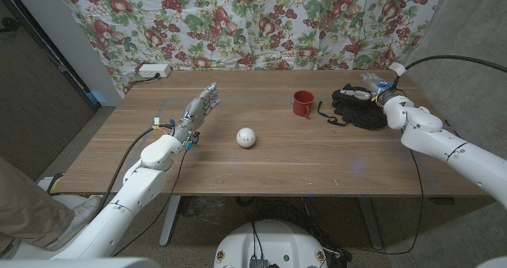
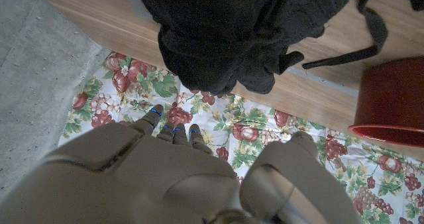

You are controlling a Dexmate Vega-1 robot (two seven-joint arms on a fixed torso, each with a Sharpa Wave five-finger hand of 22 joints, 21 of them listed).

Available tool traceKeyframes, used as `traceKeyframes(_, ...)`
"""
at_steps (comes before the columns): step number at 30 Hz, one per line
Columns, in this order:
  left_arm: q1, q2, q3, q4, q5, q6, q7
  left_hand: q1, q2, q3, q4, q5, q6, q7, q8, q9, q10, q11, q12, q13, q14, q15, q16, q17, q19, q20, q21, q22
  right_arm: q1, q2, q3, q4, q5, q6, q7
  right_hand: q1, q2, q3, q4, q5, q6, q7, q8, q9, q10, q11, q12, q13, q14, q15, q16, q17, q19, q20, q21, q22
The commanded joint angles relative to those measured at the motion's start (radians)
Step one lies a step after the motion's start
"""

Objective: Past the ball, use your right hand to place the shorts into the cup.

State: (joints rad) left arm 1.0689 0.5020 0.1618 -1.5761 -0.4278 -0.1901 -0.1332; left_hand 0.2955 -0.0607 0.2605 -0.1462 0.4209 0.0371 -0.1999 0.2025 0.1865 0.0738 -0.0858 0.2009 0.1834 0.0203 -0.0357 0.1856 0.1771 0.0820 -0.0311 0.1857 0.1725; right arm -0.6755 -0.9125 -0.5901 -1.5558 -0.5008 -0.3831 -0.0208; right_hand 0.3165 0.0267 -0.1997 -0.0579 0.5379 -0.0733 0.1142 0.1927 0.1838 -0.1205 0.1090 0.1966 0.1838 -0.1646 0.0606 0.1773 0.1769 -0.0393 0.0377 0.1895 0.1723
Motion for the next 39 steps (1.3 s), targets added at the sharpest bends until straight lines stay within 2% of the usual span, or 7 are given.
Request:
traceKeyframes(1,0.012,0.003,0.000,-0.012,0.003,0.003,0.008,0.012,-0.003,0.004,0.005,-0.007,0.005,0.000,-0.003,0.003,0.006,-0.001,0.002,0.005,-0.006,-0.048,0.002,0.003,0.000,-0.043,0.008,0.003,0.001,0.014,-0.010,0.035,0.002,-0.003,-0.030,0.013,-0.001,-0.003,-0.007,0.011,0.008,0.017,0.008,0.006,-0.008,0.000,0.006,0.002,-0.015,0.004,0.001,0.001,-0.001,-0.003,0.004,0.003)
traceKeyframes(14,0.015,0.007,0.004,-0.017,0.006,0.000,0.010,0.013,-0.002,0.004,0.006,-0.009,0.005,0.001,-0.004,0.003,0.008,0.000,0.002,0.005,-0.006,-0.047,0.002,0.003,-0.001,-0.044,0.008,0.003,0.013,0.026,-0.026,0.063,-0.006,-0.006,-0.048,0.018,0.002,-0.004,-0.009,0.018,0.009,0.017,0.008,0.006,-0.005,-0.002,0.008,0.002,-0.014,0.004,0.003,0.001,0.004,0.004,0.006,0.003)
traceKeyframes(16,0.015,0.007,0.004,-0.017,0.006,0.000,0.011,0.013,-0.002,0.004,0.006,-0.009,0.005,0.001,-0.004,0.003,0.008,0.000,0.002,0.005,-0.006,-0.047,0.002,0.003,0.000,-0.043,0.008,0.003,0.013,0.029,-0.027,0.069,-0.009,-0.002,-0.058,0.020,0.003,-0.004,-0.010,0.021,0.011,0.004,0.009,0.006,-0.003,-0.006,0.009,0.002,-0.012,0.000,0.004,0.001,0.006,0.005,0.006,0.003)
traceKeyframes(18,0.017,0.008,0.004,-0.020,0.007,0.001,0.013,0.013,-0.002,0.004,0.006,-0.009,0.005,0.000,-0.004,0.003,0.007,-0.001,0.002,0.005,-0.005,-0.047,0.002,0.003,-0.001,-0.044,0.008,0.003,0.015,0.032,-0.027,0.074,-0.009,-0.004,-0.064,0.022,0.003,-0.004,-0.011,0.022,0.013,0.003,0.010,0.006,-0.002,-0.010,0.010,0.002,-0.011,-0.002,0.004,0.001,0.009,0.004,0.007,0.003)
traceKeyframes(39,0.017,0.007,0.004,-0.015,0.002,-0.002,0.014,0.015,-0.002,0.005,0.006,-0.012,-0.006,-0.003,-0.008,0.003,0.006,0.000,0.001,0.005,-0.004,-0.047,0.003,0.003,-0.001,-0.044,0.008,0.003,0.049,0.074,-0.063,0.135,-0.028,-0.016,-0.094,0.034,0.007,-0.005,-0.016,0.034,0.013,0.004,0.010,0.006,0.004,-0.011,0.013,0.002,0.005,-0.007,0.010,0.001,0.025,0.004,0.011,0.003)
